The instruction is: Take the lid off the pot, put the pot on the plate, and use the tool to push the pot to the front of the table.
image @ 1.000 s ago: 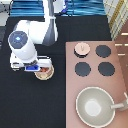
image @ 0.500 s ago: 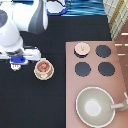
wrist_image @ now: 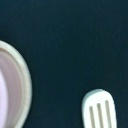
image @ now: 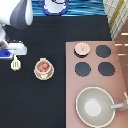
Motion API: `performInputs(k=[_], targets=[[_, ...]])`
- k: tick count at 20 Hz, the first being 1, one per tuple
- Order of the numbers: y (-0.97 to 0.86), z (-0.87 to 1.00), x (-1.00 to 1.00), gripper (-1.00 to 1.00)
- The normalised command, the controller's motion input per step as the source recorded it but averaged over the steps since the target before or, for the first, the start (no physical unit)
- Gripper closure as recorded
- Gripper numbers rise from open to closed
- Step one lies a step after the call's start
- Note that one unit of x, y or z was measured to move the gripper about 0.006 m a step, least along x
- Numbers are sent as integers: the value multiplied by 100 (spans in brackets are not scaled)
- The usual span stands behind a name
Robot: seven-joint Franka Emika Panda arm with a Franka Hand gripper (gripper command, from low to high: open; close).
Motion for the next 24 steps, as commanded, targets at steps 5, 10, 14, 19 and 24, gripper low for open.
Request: performInputs(k=[5,10,14,19,24], targets=[[-60,-78,-86,-100],[-28,-88,-100,-100],[4,-94,-82,-100],[33,-83,-57,-100],[15,-60,-69,-100]])
